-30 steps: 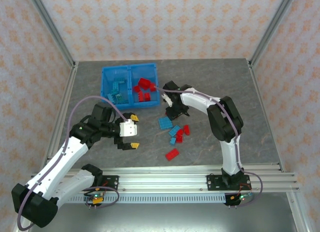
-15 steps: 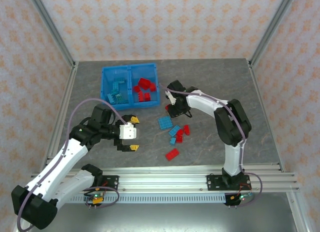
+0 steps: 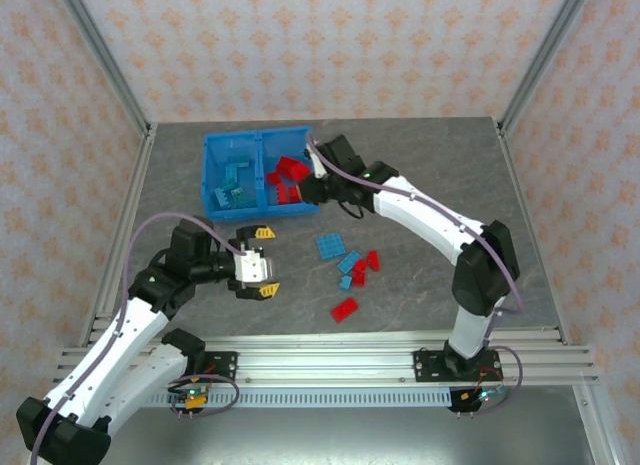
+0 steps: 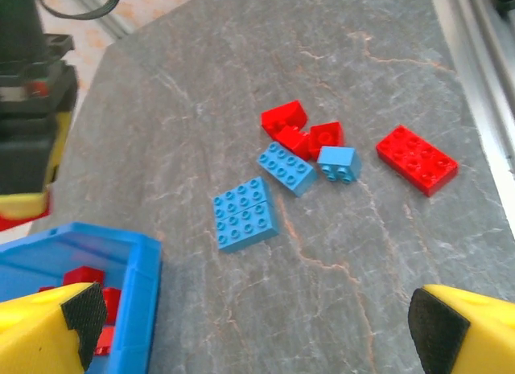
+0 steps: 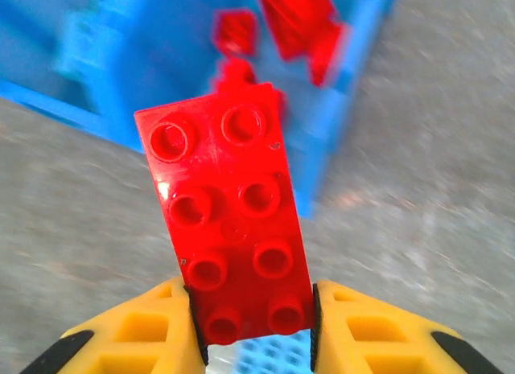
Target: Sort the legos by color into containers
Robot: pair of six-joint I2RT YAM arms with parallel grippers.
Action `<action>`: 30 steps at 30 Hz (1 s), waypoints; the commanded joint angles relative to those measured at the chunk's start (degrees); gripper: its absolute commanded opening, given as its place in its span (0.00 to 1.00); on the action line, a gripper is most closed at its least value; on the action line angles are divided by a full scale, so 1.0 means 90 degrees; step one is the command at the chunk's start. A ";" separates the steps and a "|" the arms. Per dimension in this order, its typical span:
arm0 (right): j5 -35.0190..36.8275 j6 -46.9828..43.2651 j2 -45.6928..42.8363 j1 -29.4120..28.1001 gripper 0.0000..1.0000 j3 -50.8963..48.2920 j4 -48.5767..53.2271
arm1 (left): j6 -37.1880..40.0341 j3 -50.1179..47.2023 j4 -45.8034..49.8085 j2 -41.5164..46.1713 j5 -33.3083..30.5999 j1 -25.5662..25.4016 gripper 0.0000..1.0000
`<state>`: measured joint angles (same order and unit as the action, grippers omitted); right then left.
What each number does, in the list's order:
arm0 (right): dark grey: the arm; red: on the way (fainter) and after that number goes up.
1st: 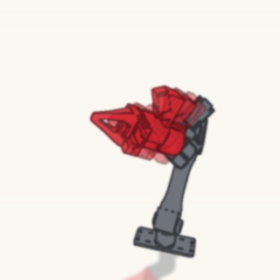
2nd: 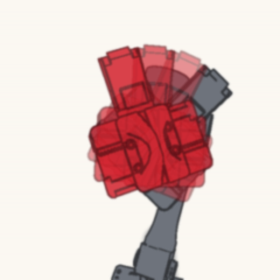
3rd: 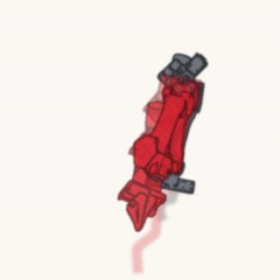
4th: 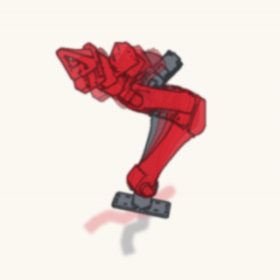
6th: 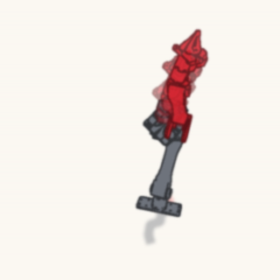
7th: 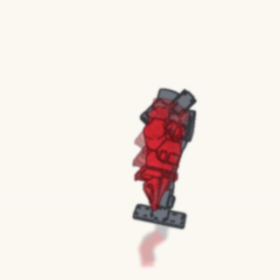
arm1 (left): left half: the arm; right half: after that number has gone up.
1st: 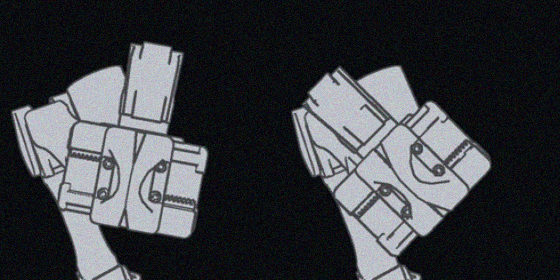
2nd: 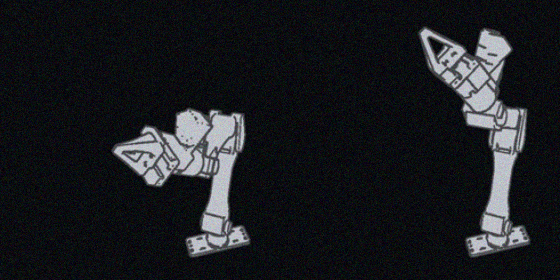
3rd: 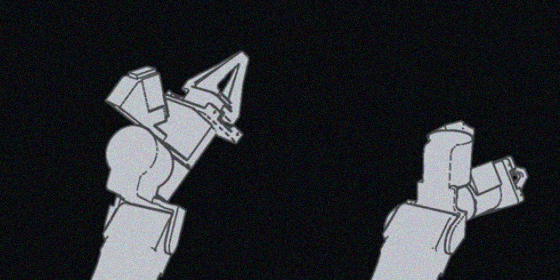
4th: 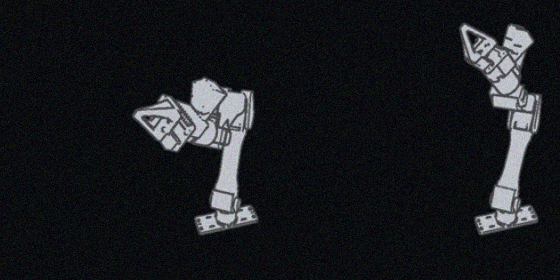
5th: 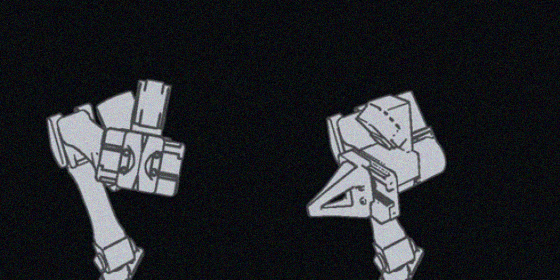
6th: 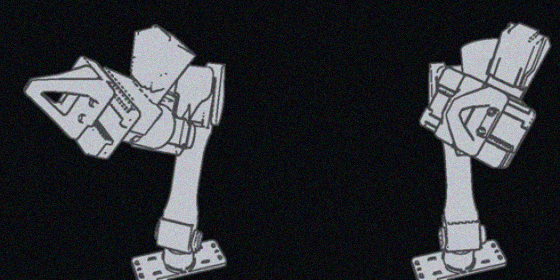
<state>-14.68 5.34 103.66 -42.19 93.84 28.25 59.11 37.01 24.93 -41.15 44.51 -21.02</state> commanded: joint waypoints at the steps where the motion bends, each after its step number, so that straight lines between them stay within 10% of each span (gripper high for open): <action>1: 0.0128 0.0777 0.0879 -0.0039 0.31 0.0885 -0.0520 | -0.0729 -0.0265 -0.1044 0.0307 -0.0810 -0.0009 1.00; 10: 0.1721 0.1501 0.3361 -0.0068 0.32 0.3671 0.0159 | -0.2262 -0.0382 -0.1908 0.0714 -0.3973 -0.0009 1.00; 19: 0.1213 0.1474 0.5045 0.0029 0.36 0.5823 0.1006 | -0.2875 -0.0276 -0.2040 0.0584 -0.4488 -0.0001 1.00; 23: 0.1326 0.1367 0.4741 0.0050 0.54 0.5813 0.1107 | -0.3320 -0.0207 -0.2084 0.0454 -0.4900 0.0000 1.00; 30: 0.1439 0.1035 0.3445 0.0147 0.56 0.5062 0.1399 | -0.3613 -0.0205 -0.2141 0.0236 -0.4637 0.0017 1.00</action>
<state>-3.73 16.47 144.75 -41.30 141.38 39.07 29.43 34.06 8.23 -38.98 2.90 -20.99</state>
